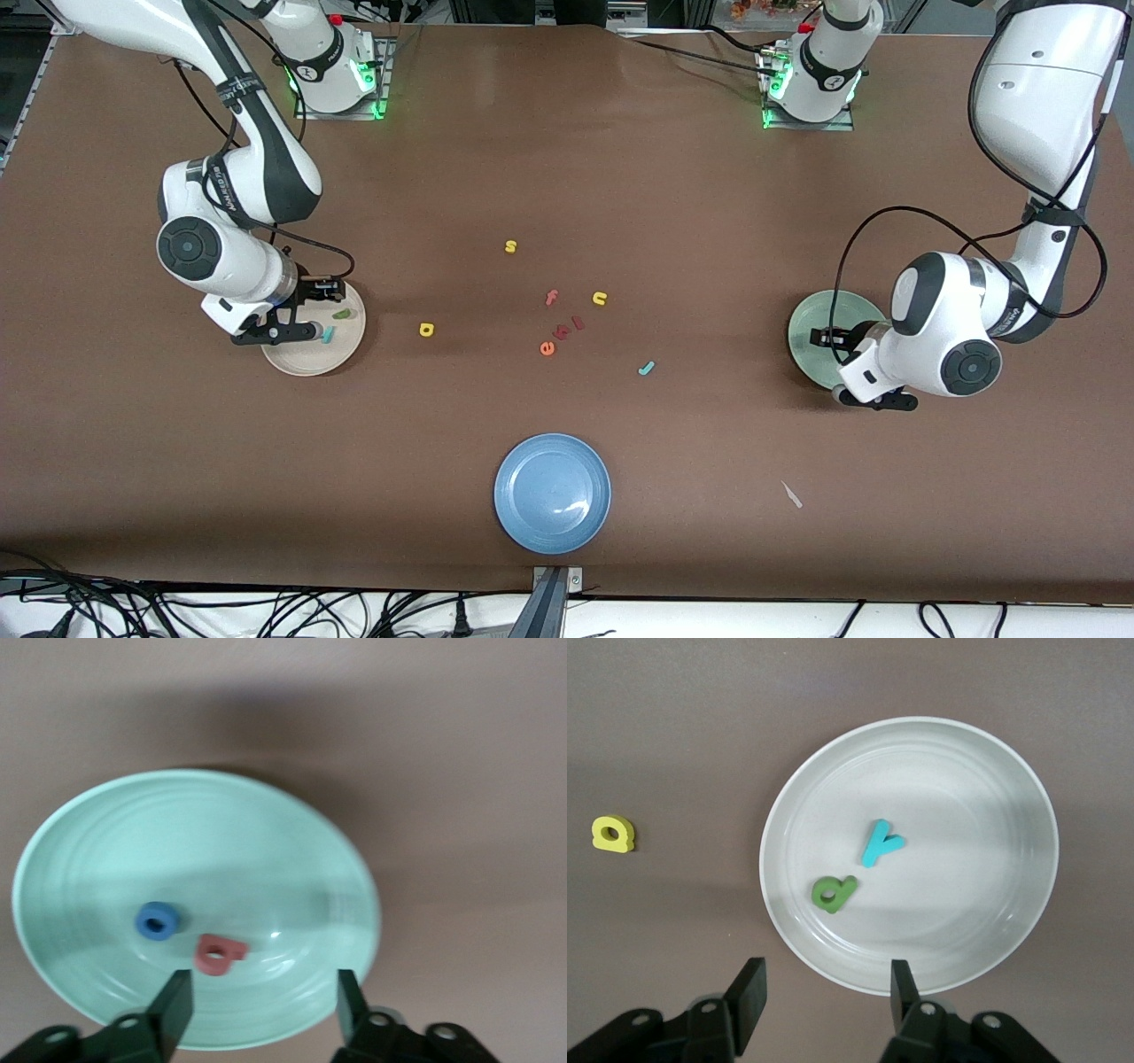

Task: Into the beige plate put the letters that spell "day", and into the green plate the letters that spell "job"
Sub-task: 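Grasp the cyan r with the left gripper while the right gripper reaches the a, then carry the r to the green plate while the right gripper places the a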

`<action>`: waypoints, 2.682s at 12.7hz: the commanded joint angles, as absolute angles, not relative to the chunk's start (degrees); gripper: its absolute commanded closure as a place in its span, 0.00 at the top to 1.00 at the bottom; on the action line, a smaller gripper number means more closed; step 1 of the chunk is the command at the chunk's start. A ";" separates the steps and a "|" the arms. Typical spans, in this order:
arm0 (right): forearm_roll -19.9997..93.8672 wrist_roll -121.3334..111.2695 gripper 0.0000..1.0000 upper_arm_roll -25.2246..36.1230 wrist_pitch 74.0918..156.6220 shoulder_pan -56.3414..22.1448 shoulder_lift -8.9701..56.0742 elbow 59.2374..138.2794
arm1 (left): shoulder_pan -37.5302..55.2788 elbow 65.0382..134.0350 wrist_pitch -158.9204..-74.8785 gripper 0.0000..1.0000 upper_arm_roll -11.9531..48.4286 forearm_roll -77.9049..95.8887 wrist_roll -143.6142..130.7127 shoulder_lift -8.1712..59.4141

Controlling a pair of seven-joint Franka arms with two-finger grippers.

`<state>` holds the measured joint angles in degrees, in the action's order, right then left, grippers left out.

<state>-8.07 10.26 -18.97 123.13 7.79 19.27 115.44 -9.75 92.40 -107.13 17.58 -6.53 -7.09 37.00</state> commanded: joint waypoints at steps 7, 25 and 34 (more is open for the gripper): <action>-4.57 30.98 0.67 -19.69 135.49 -2.61 24.15 115.93 | 6.22 88.42 -125.84 1.00 21.09 -4.92 -47.17 41.65; -10.90 34.28 0.59 -16.26 152.13 -7.29 33.92 115.58 | 18.72 81.12 -134.21 0.65 13.36 -5.54 -53.61 51.85; -10.90 27.02 0.00 -15.64 140.96 -4.41 27.19 115.67 | 19.42 81.39 -133.59 0.54 13.18 -5.54 -53.70 51.86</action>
